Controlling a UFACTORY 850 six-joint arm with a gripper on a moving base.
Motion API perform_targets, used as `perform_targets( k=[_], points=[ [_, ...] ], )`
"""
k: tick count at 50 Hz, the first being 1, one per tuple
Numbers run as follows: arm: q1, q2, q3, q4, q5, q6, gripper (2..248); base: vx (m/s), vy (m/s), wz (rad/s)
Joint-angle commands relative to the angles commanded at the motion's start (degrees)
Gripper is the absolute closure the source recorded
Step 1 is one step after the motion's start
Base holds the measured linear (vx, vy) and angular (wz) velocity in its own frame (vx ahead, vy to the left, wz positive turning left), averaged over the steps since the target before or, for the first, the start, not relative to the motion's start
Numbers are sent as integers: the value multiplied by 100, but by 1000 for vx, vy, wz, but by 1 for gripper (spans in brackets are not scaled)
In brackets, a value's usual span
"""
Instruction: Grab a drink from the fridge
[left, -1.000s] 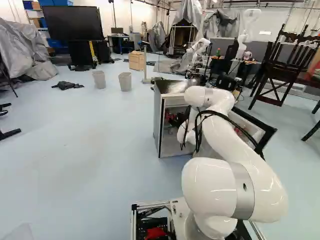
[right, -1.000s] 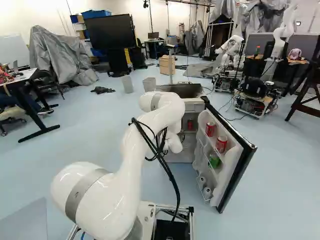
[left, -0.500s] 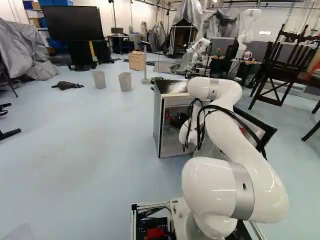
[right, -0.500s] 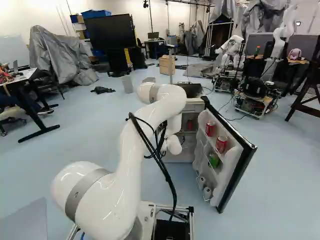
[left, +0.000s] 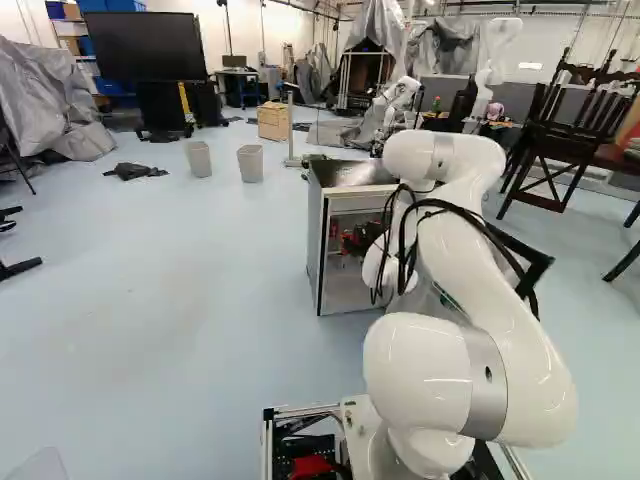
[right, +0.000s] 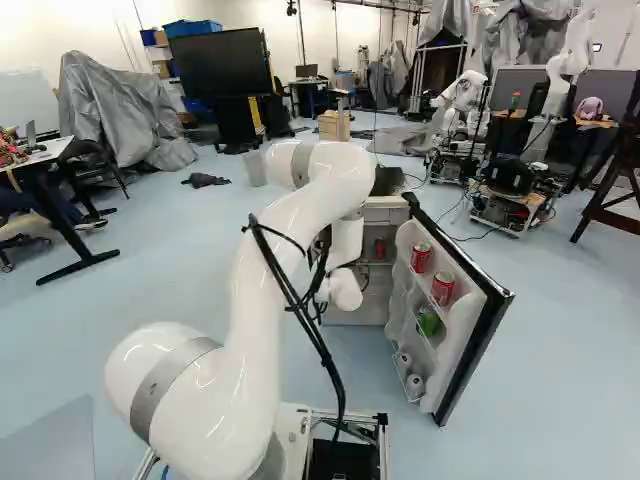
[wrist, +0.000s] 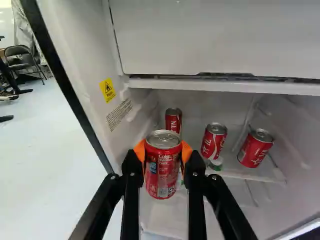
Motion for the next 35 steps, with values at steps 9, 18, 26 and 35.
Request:
perform_targets(
  k=[9, 18, 26, 35],
  points=[
    [-54, 326, 419, 0, 0, 0, 158, 0, 0, 0],
    [-110, 647, 822, 32, 0, 0, 158, 0, 0, 0],
    [-148, 902, 1109, 119, 0, 0, 158, 0, 0, 0],
    [-141, 1101, 1258, 229, 0, 0, 158, 0, 0, 0]
  ],
)
